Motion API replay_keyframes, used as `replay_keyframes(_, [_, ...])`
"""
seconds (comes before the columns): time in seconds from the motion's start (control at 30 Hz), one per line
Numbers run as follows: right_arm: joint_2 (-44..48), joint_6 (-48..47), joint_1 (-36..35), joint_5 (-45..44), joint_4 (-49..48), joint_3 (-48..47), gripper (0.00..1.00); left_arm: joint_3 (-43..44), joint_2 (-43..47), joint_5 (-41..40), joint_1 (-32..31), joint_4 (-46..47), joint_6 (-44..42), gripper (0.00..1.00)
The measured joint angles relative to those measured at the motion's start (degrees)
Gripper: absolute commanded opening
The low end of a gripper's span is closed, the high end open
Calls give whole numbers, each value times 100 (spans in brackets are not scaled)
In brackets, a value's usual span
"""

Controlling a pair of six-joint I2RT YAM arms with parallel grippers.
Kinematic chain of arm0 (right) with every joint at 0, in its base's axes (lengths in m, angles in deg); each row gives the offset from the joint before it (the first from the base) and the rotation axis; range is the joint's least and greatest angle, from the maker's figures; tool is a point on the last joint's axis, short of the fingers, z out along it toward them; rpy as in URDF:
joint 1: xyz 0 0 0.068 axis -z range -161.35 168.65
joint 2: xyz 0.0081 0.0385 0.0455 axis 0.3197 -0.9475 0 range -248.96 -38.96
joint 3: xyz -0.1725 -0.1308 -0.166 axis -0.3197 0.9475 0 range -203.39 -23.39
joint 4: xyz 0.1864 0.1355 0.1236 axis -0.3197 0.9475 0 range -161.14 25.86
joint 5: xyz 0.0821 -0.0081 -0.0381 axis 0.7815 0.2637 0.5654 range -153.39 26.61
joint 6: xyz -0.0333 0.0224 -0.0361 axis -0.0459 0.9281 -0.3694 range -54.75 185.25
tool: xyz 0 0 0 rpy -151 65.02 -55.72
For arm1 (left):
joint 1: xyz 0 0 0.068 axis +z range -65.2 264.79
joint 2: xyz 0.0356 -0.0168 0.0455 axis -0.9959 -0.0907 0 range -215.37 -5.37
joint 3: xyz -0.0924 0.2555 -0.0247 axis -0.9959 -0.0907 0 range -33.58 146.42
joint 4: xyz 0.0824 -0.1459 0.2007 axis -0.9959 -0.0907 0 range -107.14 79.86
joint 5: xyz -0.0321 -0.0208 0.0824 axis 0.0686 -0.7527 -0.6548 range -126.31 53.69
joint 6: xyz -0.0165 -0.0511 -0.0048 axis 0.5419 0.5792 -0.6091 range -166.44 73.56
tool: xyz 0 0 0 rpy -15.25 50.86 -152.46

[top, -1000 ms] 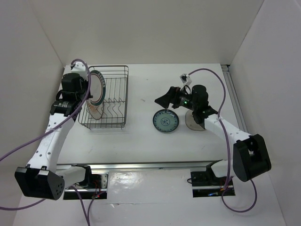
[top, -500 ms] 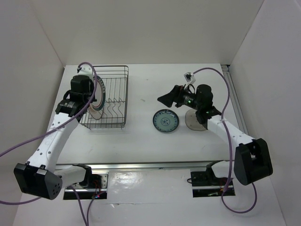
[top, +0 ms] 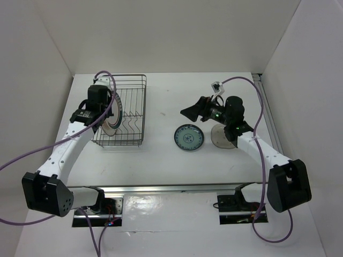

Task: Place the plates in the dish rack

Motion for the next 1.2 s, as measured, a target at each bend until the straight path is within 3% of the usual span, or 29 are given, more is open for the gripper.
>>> replay_keyframes(0.3, [20, 17, 11, 17, -72, 4, 100, 66, -275, 175, -17, -111, 107, 5])
replay_keyframes(0.43, [20, 20, 48, 28, -74, 7, 100, 66, -332, 229, -22, -184, 109, 13])
replay_keyframes(0.67, [20, 15, 52, 26, -72, 13, 100, 101, -337, 472, -42, -164, 162, 46])
replay_keyframes(0.8, [20, 11, 52, -9, -70, 13, 100, 129, -284, 658, -50, -83, 240, 51])
replay_keyframes(0.87, [20, 7, 52, -94, -39, 13, 100, 129, -173, 785, -50, -85, 234, 70])
replay_keyframes(0.93, [28, -35, 52, -232, 68, 13, 100, 129, 28, 962, -50, -55, 227, 100])
replay_keyframes(1.2, [730, -308, 48, -1930, 1934, -7, 100, 33, 1427, 2623, -50, 605, 229, 100])
